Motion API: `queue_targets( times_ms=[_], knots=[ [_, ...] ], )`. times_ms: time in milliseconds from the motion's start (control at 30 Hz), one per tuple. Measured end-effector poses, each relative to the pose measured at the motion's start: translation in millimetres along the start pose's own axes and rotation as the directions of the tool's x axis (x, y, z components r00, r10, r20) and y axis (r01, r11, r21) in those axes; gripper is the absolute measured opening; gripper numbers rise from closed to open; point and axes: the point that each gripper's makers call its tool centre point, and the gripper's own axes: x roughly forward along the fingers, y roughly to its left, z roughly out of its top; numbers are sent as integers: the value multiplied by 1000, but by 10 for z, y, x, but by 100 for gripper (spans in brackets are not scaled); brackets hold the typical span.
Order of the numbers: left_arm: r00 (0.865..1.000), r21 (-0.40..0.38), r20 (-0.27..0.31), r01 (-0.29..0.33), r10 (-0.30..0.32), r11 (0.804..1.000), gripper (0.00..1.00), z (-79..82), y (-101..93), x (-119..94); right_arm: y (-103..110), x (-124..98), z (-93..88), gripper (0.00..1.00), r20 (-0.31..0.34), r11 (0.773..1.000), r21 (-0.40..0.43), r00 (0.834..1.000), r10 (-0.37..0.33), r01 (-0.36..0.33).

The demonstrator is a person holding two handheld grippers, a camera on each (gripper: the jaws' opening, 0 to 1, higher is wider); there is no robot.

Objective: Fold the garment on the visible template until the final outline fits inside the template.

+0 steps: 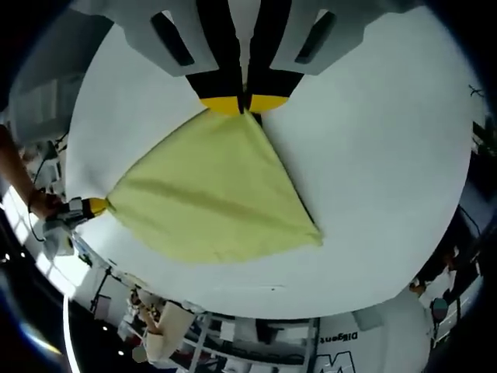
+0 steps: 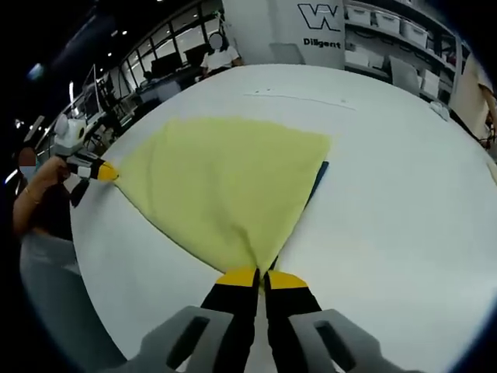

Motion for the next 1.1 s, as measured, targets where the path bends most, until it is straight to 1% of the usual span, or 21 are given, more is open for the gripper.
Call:
queue_targets(
  times_ms=[200,400,533,667,733,767,800,833,867,900,933,967,1000,1033,1067,1100],
  knots=[
    [999,21,-29,-34,34,999,0,-105,9,-44,90,-22,-60,0,-15,1000,-22,1000,7,-8],
    [998,25,-42,-47,48,999,0,-158,16,-84,135,-41,-98,0,-20,1000,-25,1000,12,-13],
    [998,36,-45,-51,53,998,0,-173,18,-75,134,-35,-101,0,-15,1000,-28,1000,9,-10],
    [998,13,-39,-53,53,999,0,-170,17,-61,129,-19,-104,0,-13,1000,-16,1000,5,-6],
    [998,17,-28,-50,51,999,3,-158,9,-73,130,-34,-92,0,-9,1000,-22,1000,6,-7],
    [998,15,-24,-52,52,999,8,-151,10,-80,130,-37,-88,0,-7,1000,-22,1000,6,-6],
    [999,15,-18,-51,51,999,14,-139,1,-101,130,-51,-72,2,0,1000,-13,1000,4,-4],
    [999,1,4,-53,53,999,19,-104,-6,-124,123,-85,-13,8,33,1000,7,999,-6,6],
    [998,-4,24,-53,53,999,25,-71,-10,-139,132,-106,15,15,49,1000,7,999,-4,4],
    [998,-4,34,-45,45,999,28,-56,-33,-171,150,-131,38,25,60,1000,16,998,-4,3],
    [998,-14,44,-42,42,999,30,-41,-50,-194,163,-168,73,33,76,1000,21,997,-12,11],
    [997,-17,67,-39,41,999,35,-7,-72,-230,181,-193,98,40,90,1000,14,996,-13,12],
    [996,-16,75,-38,39,999,40,4,-80,-243,203,-223,107,47,92,1000,15,996,-14,12],
    [995,-21,88,-36,38,999,45,24,-97,-269,220,-251,118,51,94,1000,19,995,-17,15],
    [995,-27,92,-37,39,999,52,31,-106,-285,231,-268,125,54,98,1000,19,995,-18,16],
    [993,-26,106,-41,44,999,57,52,-136,-339,272,-328,157,58,113,1000,14,993,-15,14]
  ],
)
